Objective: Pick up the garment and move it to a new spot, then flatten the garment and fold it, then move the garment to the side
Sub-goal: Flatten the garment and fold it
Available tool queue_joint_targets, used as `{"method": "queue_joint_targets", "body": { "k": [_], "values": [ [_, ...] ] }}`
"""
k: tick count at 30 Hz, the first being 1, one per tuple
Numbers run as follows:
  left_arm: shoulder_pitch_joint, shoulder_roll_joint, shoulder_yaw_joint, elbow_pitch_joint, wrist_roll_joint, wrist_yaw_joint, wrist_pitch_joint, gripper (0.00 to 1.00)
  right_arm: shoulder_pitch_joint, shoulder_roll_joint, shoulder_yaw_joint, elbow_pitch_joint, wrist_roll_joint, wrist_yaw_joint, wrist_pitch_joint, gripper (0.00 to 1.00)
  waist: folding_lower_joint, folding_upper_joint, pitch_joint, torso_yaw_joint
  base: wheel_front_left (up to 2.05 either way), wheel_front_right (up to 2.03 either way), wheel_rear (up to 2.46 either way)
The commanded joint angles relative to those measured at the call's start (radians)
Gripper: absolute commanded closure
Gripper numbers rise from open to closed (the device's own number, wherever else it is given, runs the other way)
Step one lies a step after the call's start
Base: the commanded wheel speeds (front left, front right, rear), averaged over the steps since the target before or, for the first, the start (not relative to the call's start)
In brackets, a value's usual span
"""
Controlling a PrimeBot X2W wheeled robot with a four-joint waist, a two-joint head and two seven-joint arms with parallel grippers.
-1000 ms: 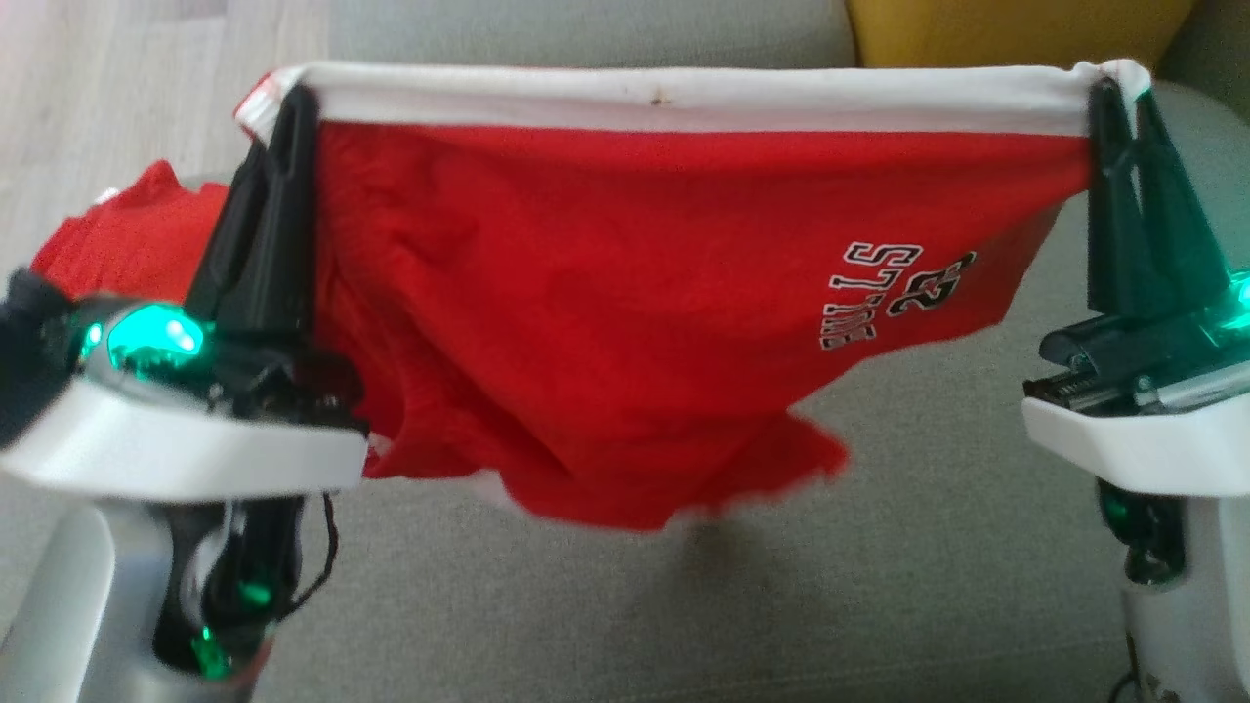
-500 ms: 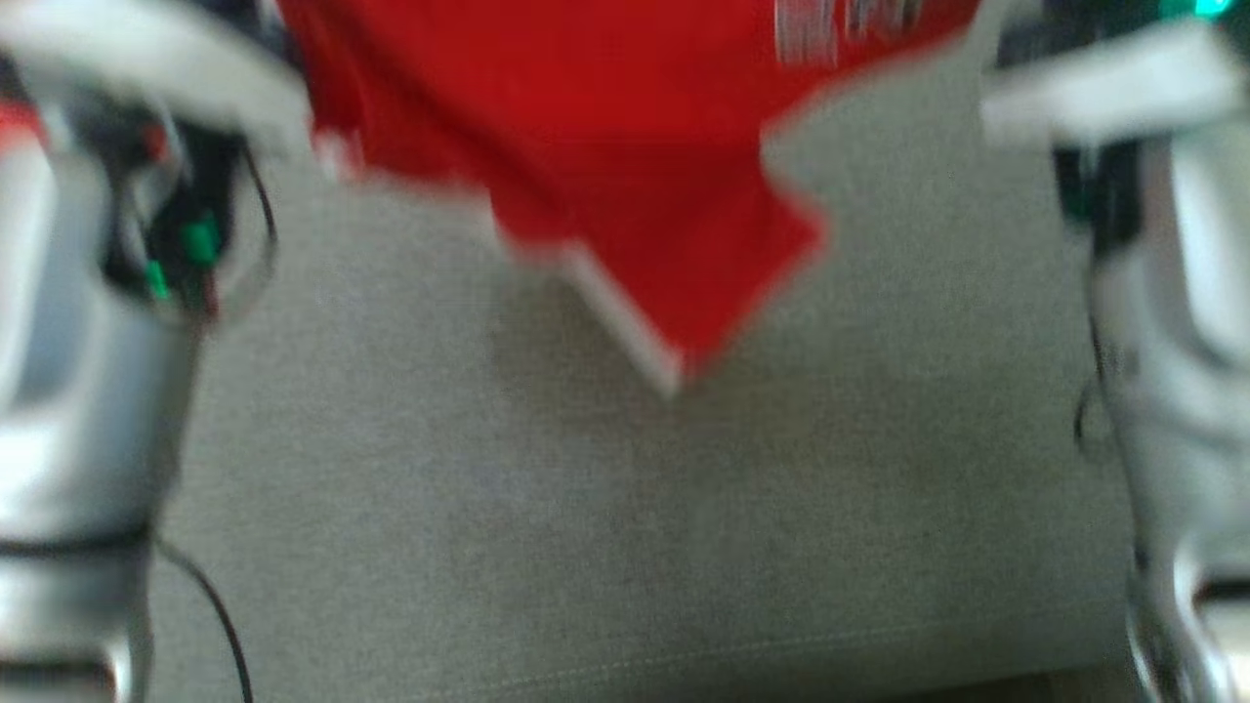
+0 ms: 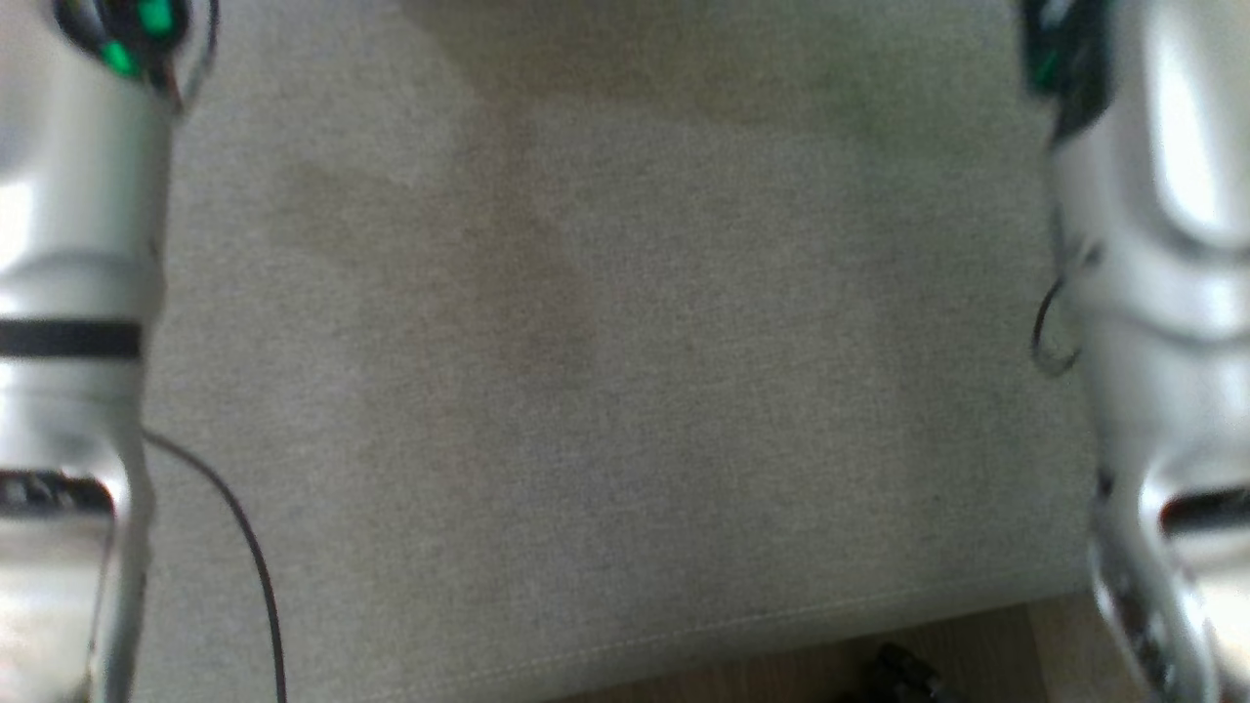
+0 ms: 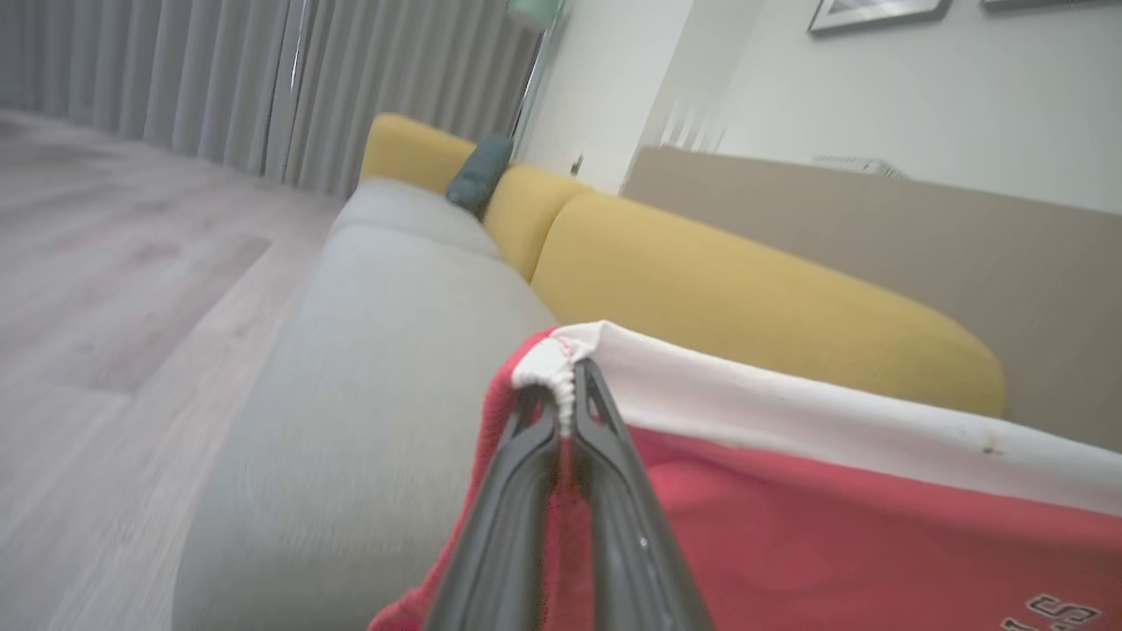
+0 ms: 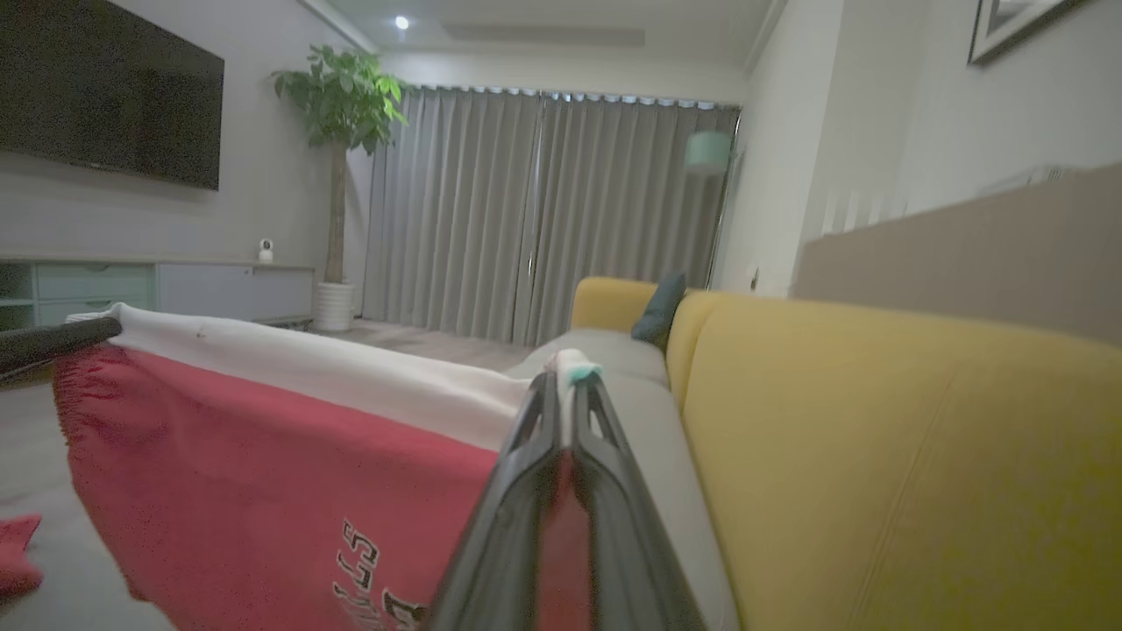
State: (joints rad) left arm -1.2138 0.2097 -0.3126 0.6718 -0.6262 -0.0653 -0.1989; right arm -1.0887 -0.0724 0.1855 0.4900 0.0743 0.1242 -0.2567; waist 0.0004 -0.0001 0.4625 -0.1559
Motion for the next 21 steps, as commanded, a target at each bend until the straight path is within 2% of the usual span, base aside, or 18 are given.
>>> {"method": "queue_joint_targets", "body": {
  "k": [1, 7, 14, 21],
  "values": [
    [0.002, 0.031, 0.023, -0.013, -0.011, -0.011, -0.018, 1.00, 0.039, 0.022, 0.012, -0.041, 0.014, 0.007, -0.005, 1.00, -0.0004, 0.0001, 0.029, -0.007, 0.00, 0.00, 0.00],
    [0.160, 0.009, 0.051, -0.013, -0.042, -0.051, -0.061, 1.00, 0.231, 0.022, 0.006, -0.140, 0.067, 0.007, -0.005, 1.00, -0.0004, 0.0001, 0.006, 0.008, 0.00, 0.00, 0.00],
    [0.465, -0.043, 0.132, -0.312, 0.048, -0.063, -0.062, 1.00, 0.484, 0.022, -0.049, -0.321, 0.066, 0.007, -0.005, 1.00, -0.0004, 0.0001, -0.107, 0.034, 0.00, 0.00, 0.00],
    [0.818, -0.104, 0.161, -0.569, 0.086, -0.065, -0.063, 1.00, 0.762, 0.022, -0.097, -0.516, 0.070, 0.007, -0.005, 1.00, -0.0004, 0.0001, -0.273, 0.025, 0.00, 0.00, 0.00]
  ]
}}
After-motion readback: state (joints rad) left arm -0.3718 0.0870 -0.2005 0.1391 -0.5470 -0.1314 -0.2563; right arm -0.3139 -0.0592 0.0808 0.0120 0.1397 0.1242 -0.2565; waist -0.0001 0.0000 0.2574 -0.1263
